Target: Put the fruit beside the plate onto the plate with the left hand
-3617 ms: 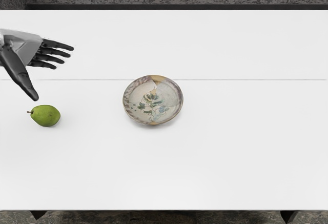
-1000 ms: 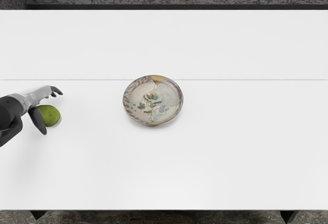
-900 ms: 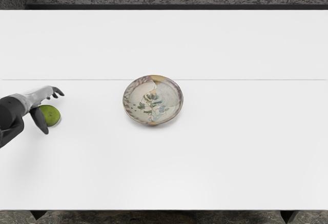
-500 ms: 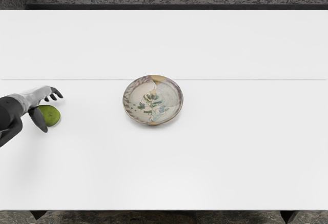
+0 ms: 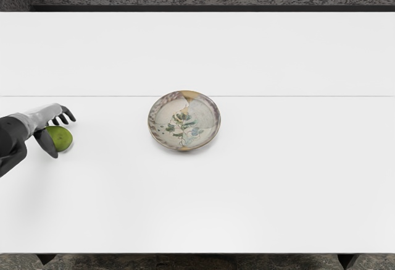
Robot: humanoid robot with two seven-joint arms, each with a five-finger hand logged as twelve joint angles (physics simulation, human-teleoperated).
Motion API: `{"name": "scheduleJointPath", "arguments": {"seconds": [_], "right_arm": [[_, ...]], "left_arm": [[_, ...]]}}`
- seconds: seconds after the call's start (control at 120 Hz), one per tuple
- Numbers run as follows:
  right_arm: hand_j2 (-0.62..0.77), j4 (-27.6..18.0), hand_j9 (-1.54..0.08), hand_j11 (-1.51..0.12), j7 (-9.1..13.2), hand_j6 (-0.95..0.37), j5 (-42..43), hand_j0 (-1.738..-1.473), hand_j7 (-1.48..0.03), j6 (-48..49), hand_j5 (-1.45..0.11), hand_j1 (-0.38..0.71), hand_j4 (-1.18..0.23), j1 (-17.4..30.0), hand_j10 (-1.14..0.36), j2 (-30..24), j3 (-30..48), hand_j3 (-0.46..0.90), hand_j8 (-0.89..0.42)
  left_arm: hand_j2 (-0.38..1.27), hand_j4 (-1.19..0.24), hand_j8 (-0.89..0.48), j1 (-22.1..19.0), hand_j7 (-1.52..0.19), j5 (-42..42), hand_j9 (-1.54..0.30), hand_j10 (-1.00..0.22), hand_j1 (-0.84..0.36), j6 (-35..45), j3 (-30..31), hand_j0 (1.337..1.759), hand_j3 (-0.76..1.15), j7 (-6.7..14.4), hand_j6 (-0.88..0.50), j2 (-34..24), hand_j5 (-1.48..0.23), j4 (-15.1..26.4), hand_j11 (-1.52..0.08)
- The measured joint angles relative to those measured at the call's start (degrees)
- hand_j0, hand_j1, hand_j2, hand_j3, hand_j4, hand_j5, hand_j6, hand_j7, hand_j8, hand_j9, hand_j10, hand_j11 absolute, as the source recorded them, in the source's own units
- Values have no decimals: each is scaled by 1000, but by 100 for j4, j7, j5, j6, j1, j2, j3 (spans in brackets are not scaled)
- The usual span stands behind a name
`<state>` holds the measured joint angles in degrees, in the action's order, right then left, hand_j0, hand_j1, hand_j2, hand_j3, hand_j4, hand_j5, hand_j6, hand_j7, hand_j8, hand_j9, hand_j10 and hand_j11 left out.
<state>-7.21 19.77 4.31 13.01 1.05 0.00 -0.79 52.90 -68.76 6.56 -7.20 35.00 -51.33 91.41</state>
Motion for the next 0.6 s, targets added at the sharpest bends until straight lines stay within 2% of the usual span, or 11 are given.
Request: {"name": "scheduleJointPath", "arguments": {"seconds": [0.383,0.6], "right_arm": [[0,0,0,0,0,0,5,-1658,0,0,0,-349,0,0,0,0,0,0,0],[0,0,0,0,-1,0,8,-1658,0,0,0,-349,0,-2,0,0,0,0,0]], "left_arm": [[118,-477,-478,-9,-619,30,-619,-477,-194,-23,0,1657,0,0,-478,0,-620,0,-618],[183,-522,-476,0,-682,45,-681,-521,-220,-31,0,1657,0,-1,-466,-9,-681,0,-681]]}}
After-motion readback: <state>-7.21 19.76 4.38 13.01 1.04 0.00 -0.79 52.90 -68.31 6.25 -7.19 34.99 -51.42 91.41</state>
